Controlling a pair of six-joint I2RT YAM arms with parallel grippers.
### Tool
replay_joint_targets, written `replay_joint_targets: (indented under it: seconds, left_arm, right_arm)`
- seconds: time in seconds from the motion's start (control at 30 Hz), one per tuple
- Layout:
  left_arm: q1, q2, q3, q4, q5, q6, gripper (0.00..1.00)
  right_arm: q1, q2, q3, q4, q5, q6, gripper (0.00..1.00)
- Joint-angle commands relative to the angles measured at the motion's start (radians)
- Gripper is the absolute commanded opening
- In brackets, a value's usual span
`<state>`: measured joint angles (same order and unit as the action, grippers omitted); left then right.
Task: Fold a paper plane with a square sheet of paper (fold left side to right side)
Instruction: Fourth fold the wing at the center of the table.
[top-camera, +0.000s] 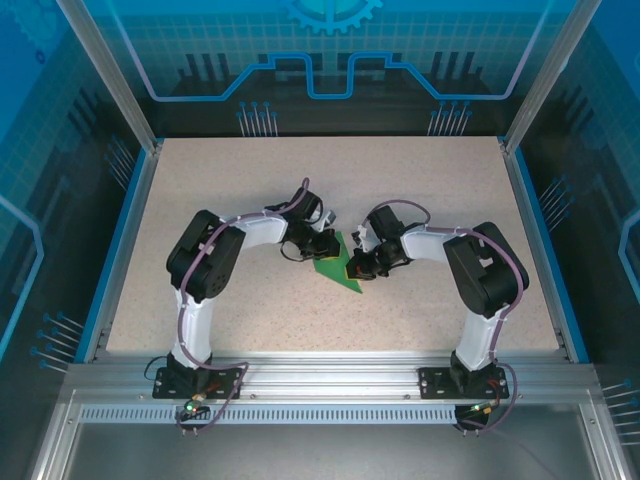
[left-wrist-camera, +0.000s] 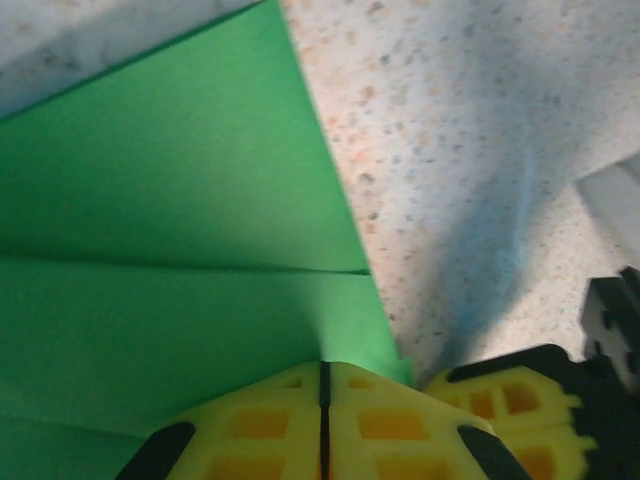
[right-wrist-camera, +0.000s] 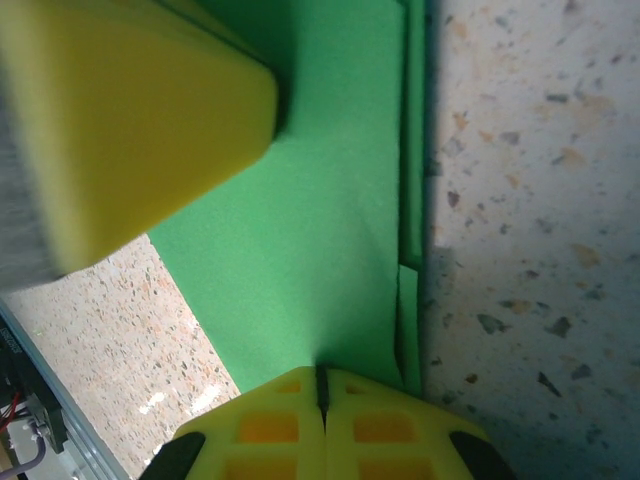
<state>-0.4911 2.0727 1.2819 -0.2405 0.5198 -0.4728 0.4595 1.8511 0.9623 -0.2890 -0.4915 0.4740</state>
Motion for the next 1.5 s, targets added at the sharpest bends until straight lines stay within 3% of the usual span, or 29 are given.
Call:
replay_joint_targets:
  seconds: [0.0,0.43,0.93,1.47]
  left_arm:
    - [-0.002,0.031,0.027,-0.004,-0.016,-0.012,0.09]
    - [-0.002,0.049,-0.006,-0.038,-0.087,-0.004,0.08]
    - [-0.002,0.053,-0.004,-0.043,-0.085,0.000,0.08]
    - [-0.001,0.061,0.003,-0.052,-0.091,0.003,0.08]
  right_arm:
    - [0.029,0.022,-0.035,-0.159,0.104,-0.003,0.00]
    - [0.050,-0.169,-0.027,-0.203,0.036,0.015,0.01]
    - [0.050,-0.054,-0.023,-0.108,-0.009,0.053,0.00]
    - [0.011,-0.053,-0.071,-0.094,-0.012,0.045,0.00]
